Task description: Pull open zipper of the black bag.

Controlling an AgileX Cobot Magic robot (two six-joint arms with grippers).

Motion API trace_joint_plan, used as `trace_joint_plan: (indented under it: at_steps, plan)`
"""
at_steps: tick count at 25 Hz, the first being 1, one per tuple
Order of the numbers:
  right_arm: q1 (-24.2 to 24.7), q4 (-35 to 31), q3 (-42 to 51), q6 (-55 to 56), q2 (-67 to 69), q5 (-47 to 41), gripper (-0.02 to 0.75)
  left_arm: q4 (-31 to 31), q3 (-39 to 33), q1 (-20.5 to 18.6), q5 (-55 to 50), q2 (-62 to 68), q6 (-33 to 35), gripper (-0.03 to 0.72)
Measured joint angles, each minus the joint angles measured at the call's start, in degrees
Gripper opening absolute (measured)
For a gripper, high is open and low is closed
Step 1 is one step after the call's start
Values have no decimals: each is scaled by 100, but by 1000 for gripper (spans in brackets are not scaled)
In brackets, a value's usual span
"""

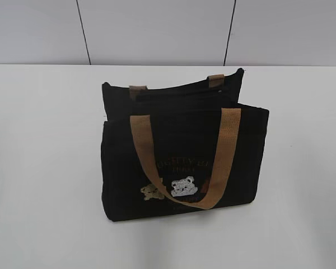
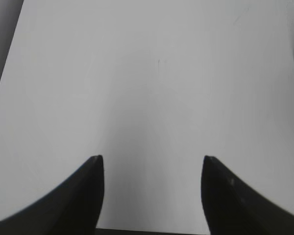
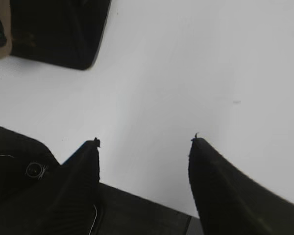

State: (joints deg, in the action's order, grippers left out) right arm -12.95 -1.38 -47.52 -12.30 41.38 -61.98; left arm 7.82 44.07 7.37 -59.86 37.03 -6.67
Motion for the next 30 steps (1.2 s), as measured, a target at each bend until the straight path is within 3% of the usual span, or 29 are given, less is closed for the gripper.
trace_joint_plan:
  at_steps: [9,18,30]
  plan:
    - [0,-129,1885,177,-1854,98,443,-280,-1170,0,-19,-2030,24,462]
    - [0,-200,2070,179,-3520,-1,443,-537,-1294,0,-81,-3718,439,458]
    - [-5,-278,2070,317,-4181,-53,443,-680,-1319,-5,-115,-3743,608,458]
